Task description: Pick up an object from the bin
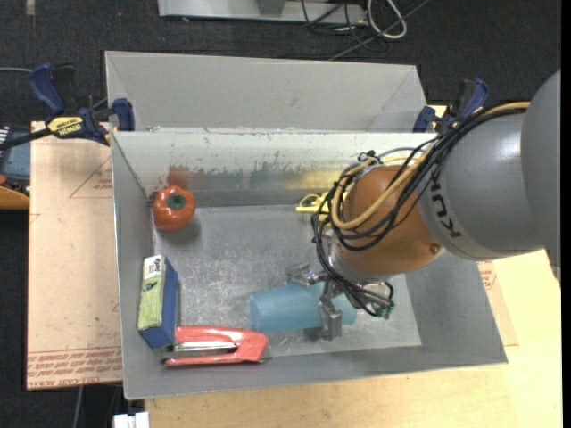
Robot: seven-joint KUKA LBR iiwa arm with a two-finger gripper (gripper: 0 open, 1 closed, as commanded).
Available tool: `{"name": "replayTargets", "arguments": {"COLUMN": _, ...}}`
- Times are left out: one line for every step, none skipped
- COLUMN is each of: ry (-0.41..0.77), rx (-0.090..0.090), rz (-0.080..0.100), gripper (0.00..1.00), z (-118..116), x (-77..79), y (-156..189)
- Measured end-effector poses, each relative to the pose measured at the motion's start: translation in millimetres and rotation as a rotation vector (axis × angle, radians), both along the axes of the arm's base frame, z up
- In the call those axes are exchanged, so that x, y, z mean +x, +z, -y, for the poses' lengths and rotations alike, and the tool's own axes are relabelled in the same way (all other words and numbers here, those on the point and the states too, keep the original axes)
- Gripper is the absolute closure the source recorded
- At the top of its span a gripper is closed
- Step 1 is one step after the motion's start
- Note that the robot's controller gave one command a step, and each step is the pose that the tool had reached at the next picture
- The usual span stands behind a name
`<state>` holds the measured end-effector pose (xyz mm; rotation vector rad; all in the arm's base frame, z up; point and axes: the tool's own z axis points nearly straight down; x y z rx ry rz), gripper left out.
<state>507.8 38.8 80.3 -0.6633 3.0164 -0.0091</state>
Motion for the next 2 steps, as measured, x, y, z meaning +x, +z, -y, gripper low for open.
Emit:
{"name": "replayTargets", "arguments": {"ry": 0.043, "rx": -0.002, "rz": 0.015, "gripper": 1.0, "z": -17.4, "x": 10.8, "y": -5.4}}
{"name": "replayTargets", "arguments": {"ry": 0.005, "rx": 0.0, "rz": -0.005, "gripper": 1.0, "z": -6.4, "x": -9.0, "y": 105.6}}
